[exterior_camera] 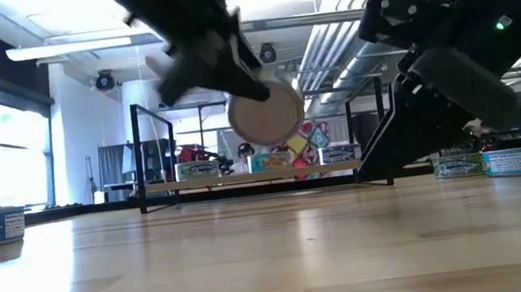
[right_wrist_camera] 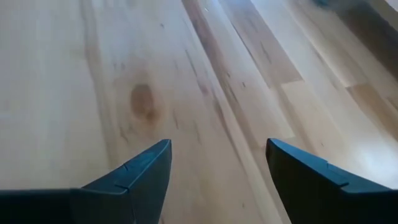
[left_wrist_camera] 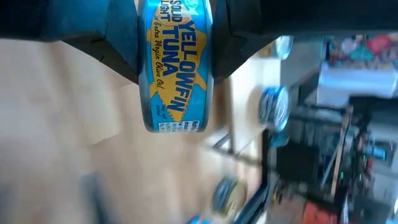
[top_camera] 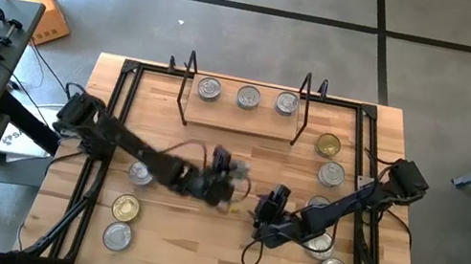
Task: Stack canned seafood by type on shelf
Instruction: Put the light blue tuna can on the shelf aligned with the other light blue tuna can
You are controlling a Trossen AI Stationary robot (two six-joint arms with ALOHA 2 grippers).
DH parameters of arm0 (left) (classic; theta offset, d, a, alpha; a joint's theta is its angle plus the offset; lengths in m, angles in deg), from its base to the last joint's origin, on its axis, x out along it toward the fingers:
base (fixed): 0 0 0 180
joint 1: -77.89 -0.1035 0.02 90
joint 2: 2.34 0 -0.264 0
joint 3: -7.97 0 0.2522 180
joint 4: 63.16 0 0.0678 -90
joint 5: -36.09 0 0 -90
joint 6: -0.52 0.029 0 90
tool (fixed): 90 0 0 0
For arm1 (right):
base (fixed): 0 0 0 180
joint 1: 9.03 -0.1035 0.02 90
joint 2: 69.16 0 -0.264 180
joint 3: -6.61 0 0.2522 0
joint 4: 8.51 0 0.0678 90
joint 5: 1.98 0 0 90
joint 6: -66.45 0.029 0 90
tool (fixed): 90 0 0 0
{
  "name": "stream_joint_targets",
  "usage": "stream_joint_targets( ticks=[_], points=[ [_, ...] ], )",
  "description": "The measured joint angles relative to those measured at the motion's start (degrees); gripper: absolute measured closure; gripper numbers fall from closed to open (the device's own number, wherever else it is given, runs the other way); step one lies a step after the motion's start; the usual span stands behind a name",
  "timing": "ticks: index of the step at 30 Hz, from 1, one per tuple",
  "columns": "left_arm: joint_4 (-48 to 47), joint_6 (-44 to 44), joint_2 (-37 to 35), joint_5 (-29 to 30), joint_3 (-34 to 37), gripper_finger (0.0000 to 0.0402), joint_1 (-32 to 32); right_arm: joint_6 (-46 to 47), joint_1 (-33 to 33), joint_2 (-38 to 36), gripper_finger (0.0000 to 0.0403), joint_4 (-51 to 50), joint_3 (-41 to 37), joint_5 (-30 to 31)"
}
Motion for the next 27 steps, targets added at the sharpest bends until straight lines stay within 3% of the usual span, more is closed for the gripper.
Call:
stream_joint_targets(
  ticks=[6,10,12,20,27],
  points=[
    [6.01,3.97,0.11,-2.04,1.61,0.0276,-12.43,-1.29,-0.63,-0.01,0.0149,1.13,0.04,0.00],
    [9.92,6.38,0.12,-9.03,1.61,0.0276,-18.28,-2.21,-0.59,-0.02,0.0149,1.17,0.04,0.02],
    [10.85,8.17,0.15,-9.60,1.61,0.0276,-20.52,-2.23,-0.59,-0.03,0.0149,1.15,0.04,0.00],
    [11.70,9.79,1.90,-11.21,1.61,0.0276,-26.00,-2.32,-0.59,-0.07,0.0149,1.20,0.11,0.00],
    [13.69,10.87,6.28,-9.17,1.39,0.0245,-26.30,-2.32,-0.59,-0.12,0.0149,1.17,0.13,-0.01]
  ],
)
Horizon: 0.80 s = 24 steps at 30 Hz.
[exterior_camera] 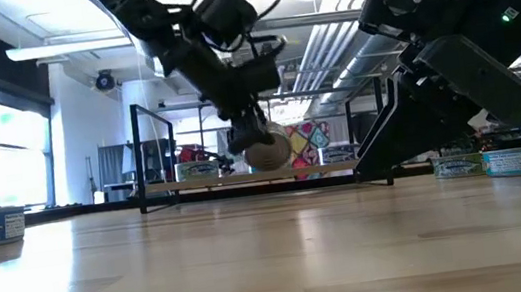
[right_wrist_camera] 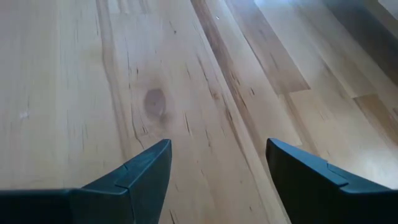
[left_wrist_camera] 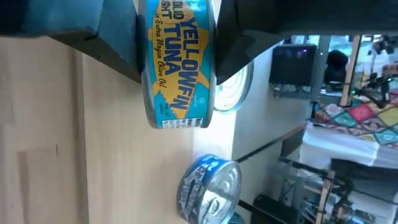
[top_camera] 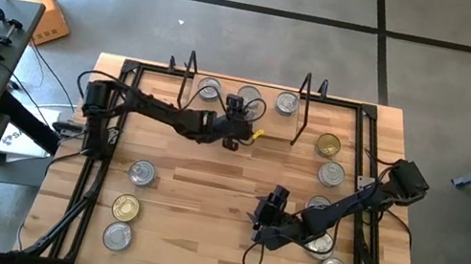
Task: Stack canned seafood by type on shelf
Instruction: Put the light blue tuna can on the shelf aligned with the other light blue tuna can, then put the blue tuna can on the shelf aligned with the other blue tuna can
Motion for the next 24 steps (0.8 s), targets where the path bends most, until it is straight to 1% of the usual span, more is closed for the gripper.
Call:
stream_joint_targets(
  ticks=[3,7,14,19,24],
  points=[
    [-2.65,-1.06,0.56,-1.83,0.44,0.0230,0.41,0.00,0.00,0.00,0.0149,-0.07,0.02,0.01],
    [-2.05,-2.73,-0.28,-5.01,0.31,0.0211,0.33,0.00,0.00,0.00,0.0149,-0.05,0.01,0.01],
    [-1.47,-4.30,-0.53,-6.11,0.34,0.0175,0.55,0.00,0.00,0.00,0.0149,0.02,0.02,-0.01],
    [-2.30,-8.18,-1.70,-6.18,-0.92,0.0170,2.69,0.00,0.00,0.00,0.0149,0.05,0.02,0.01],
    [-4.60,-13.21,-6.07,-5.50,-2.58,0.0177,6.26,-0.01,0.00,0.00,0.0149,0.02,0.02,0.14]
  ],
)
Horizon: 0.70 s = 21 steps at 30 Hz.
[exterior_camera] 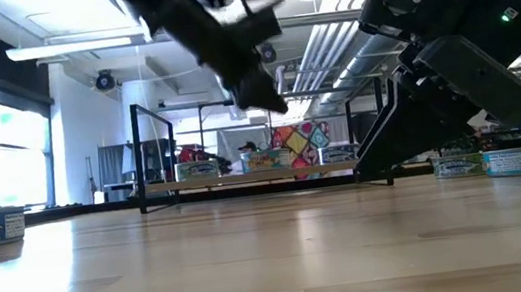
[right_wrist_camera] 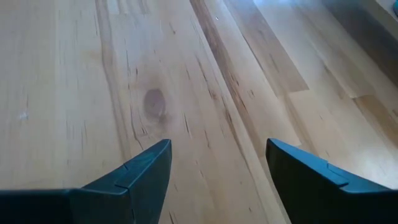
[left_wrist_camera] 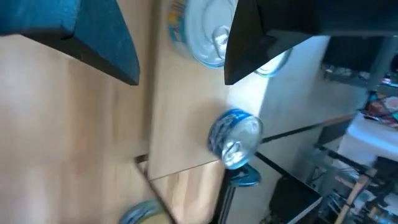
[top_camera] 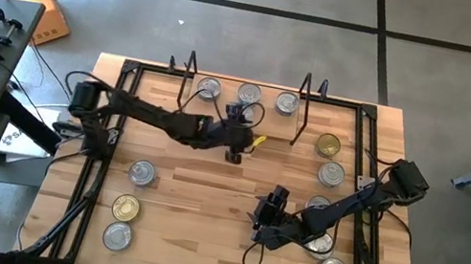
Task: Stack canned seafood by type on shelf
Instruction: Put the blue tuna can on the shelf aligned with the other blue tuna can
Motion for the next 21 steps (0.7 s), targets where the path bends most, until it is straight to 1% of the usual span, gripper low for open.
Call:
stream_joint_targets(
  ticks=[4,7,10,13,18,21],
  points=[
    [-4.32,-4.65,-4.87,0.50,0.79,0.0195,5.65,0.10,-0.01,0.00,0.0149,-0.35,0.00,0.00],
    [-6.30,-8.64,-8.80,3.79,3.16,0.0215,11.79,0.31,-0.11,0.00,0.0149,0.04,0.00,0.00],
    [-10.24,-15.04,-11.57,6.95,6.10,0.0235,19.52,0.43,-0.11,0.00,0.0149,1.05,0.00,0.01],
    [-13.87,-24.65,-13.69,8.81,7.89,0.0251,27.52,0.27,-0.11,0.00,0.0149,2.12,0.00,0.02],
    [-24.54,-42.53,-14.29,13.93,8.24,0.0268,39.43,-1.50,-0.11,0.00,0.0149,2.49,0.00,0.54],
    [-32.27,-54.58,-14.51,16.21,8.15,0.0276,45.38,2.57,-0.81,-1.11,0.0149,-2.99,-0.02,6.16]
  ],
)
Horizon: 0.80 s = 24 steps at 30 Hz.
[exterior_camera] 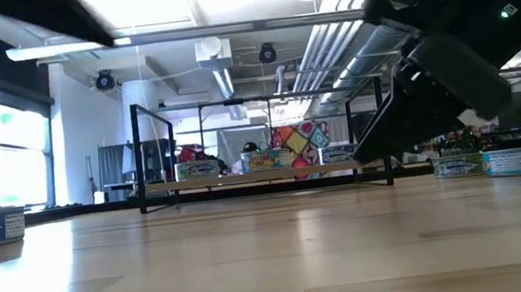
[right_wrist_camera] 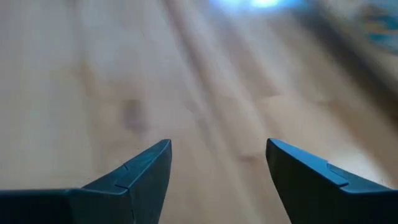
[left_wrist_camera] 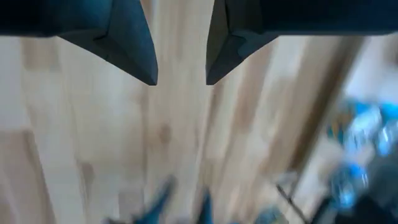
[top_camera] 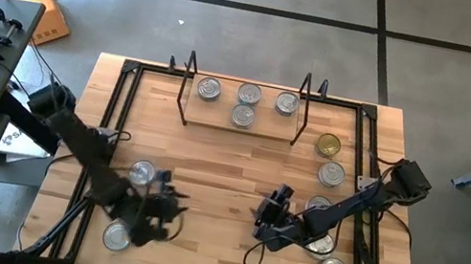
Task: Stack canned seafood by type on shelf
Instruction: Put the blue tuna can on the shelf aligned with the other blue tuna can
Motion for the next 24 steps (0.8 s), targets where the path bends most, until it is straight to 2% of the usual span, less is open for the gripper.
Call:
stream_joint_targets(
  ticks=[2,5,10,13,16,19,24],
  points=[
    [-6.75,-10.38,0.00,0.14,0.11,0.0280,3.36,2.59,-0.47,-1.59,0.0149,-4.55,0.02,3.00],
    [-16.07,-26.93,0.07,-1.01,0.04,0.0284,7.65,3.63,-0.69,-3.84,0.0149,-8.62,0.02,3.45],
    [-32.52,-53.70,0.45,-4.38,0.08,0.0285,11.69,3.45,-0.67,-4.88,0.0149,-7.79,0.02,2.86],
    [-37.87,-66.95,0.37,-6.98,1.25,0.0285,11.62,2.51,-0.63,-4.84,0.0149,-6.93,0.02,2.80],
    [-37.95,-72.48,0.37,-12.91,4.53,0.0286,10.42,2.45,-0.63,-4.79,0.0149,-6.87,0.02,2.78],
    [-33.38,-73.35,0.39,-18.55,9.02,0.0292,8.51,2.42,-0.63,-4.79,0.0149,-6.84,0.02,2.72],
    [-23.54,-72.61,0.37,-17.79,16.29,0.0316,3.86,2.40,-0.63,-4.77,0.0149,-6.84,0.02,2.69]
  ],
)
